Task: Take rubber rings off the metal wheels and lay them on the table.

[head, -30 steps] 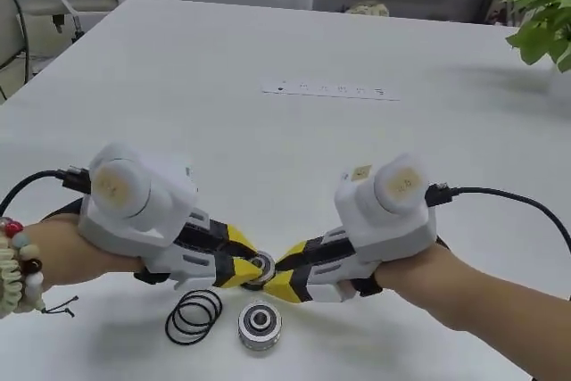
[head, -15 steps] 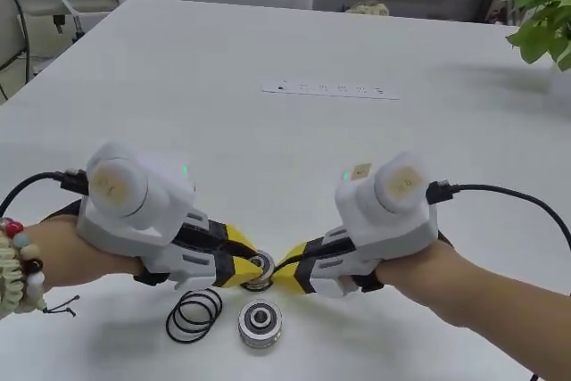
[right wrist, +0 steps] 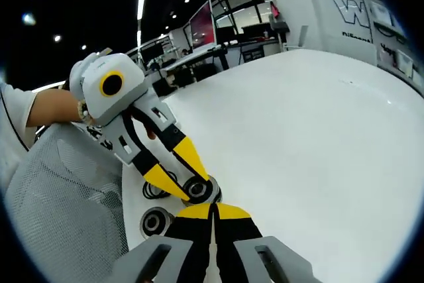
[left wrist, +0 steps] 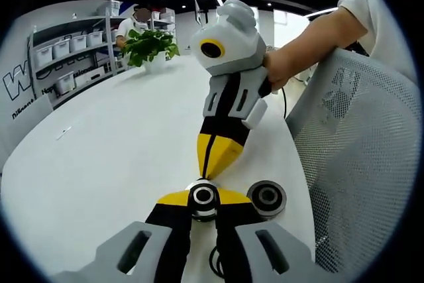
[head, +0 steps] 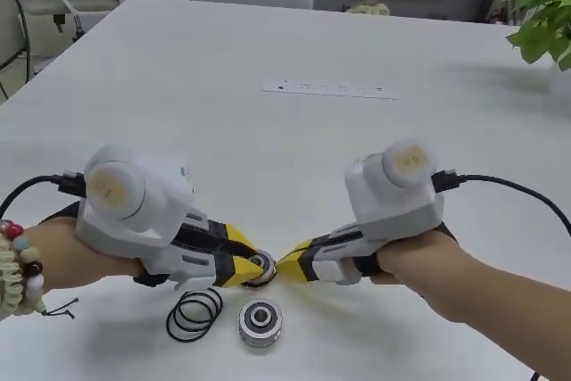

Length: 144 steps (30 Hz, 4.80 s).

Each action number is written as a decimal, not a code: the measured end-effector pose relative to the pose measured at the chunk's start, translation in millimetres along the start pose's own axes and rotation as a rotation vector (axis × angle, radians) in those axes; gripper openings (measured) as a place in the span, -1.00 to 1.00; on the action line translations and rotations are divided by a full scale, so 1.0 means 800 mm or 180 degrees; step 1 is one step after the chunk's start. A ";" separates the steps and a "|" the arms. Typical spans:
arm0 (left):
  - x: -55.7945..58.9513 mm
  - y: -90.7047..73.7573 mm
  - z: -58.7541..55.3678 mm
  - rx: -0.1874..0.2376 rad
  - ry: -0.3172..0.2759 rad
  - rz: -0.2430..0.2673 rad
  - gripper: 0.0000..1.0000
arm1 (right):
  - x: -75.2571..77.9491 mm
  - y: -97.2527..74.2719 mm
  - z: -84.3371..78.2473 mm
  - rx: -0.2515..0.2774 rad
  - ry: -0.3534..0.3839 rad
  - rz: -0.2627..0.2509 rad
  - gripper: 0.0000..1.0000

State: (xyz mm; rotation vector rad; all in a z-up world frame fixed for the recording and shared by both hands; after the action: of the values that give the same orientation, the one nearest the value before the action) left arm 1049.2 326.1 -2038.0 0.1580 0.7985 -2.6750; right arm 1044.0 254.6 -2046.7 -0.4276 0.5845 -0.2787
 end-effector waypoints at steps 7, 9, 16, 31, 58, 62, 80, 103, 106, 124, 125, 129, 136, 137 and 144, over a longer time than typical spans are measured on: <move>-0.001 0.000 0.000 -0.0007 0.0072 0.0006 -0.85 | -0.006 0.001 0.005 0.0055 0.0135 0.0065 -1.00; -0.002 0.000 0.000 -0.0005 0.0079 0.0004 -0.85 | -0.009 0.002 0.006 0.0054 0.0110 0.0073 -1.00; -0.003 0.001 0.000 0.0002 0.0097 0.0005 -0.85 | -0.013 0.002 0.007 0.0141 0.0172 0.0151 -1.00; -0.004 0.004 0.000 0.0027 0.0052 0.0042 -0.86 | -0.024 0.004 0.019 0.0220 0.0123 0.0284 -1.00; -0.004 -0.041 0.045 0.0222 -0.0066 -0.0152 -0.31 | -0.014 0.001 0.018 0.0271 0.0138 0.0105 -1.00; -0.007 -0.056 0.050 0.0260 0.0006 -0.0132 -0.10 | -0.016 0.002 0.022 0.0310 0.0138 0.0133 -1.00; -0.015 -0.139 0.027 0.0351 -0.0015 0.0366 0.40 | -0.041 0.020 0.031 0.0348 0.0198 0.0388 -1.00; 0.003 -0.185 -0.058 0.0042 -0.0579 0.0799 0.48 | -0.060 0.059 0.012 0.0016 0.0080 0.0455 -1.00; 0.003 -0.187 -0.060 0.0053 -0.0641 0.0836 0.47 | -0.057 0.060 0.010 -0.0027 0.0041 0.0406 -1.00; 0.004 -0.189 -0.061 0.0092 -0.0724 0.0882 0.45 | -0.051 0.063 0.009 -0.0387 -0.0651 0.0124 -0.91; 0.004 -0.190 -0.060 0.0097 -0.0725 0.0885 0.45 | -0.051 0.062 0.011 -0.0395 -0.0672 0.0106 -0.90; 0.003 -0.191 -0.059 0.0115 -0.0738 0.0902 0.44 | -0.050 0.059 0.015 -0.0378 -0.0718 0.0076 -0.85; 0.003 -0.194 -0.057 0.0130 -0.0746 0.0909 0.45 | -0.045 0.045 0.027 -0.0277 -0.0739 0.0000 -0.85; 0.003 -0.195 -0.056 0.0141 -0.0753 0.0902 0.45 | -0.045 0.043 0.029 -0.0271 -0.0745 -0.0013 -0.84; 0.004 -0.195 -0.051 0.0163 -0.0752 0.0870 0.50 | -0.047 0.022 0.042 -0.0080 -0.0666 -0.0010 -0.74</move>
State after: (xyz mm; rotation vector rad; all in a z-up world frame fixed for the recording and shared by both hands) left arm 991.3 469.9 -1993.1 -0.0351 0.5884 -2.4004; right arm 1036.0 294.3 -2012.3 -0.4754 0.3829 -0.2266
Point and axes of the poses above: the centre of the closed fingertips' face, and the gripper's own axes: y roughly forward along the fingers, x roughly to its right, z roughly out of its top, the point moved 4 cm from there along -y, roughly backward along the fingers, and after that the axes turned 15 degrees about z, right-handed, at the moved point
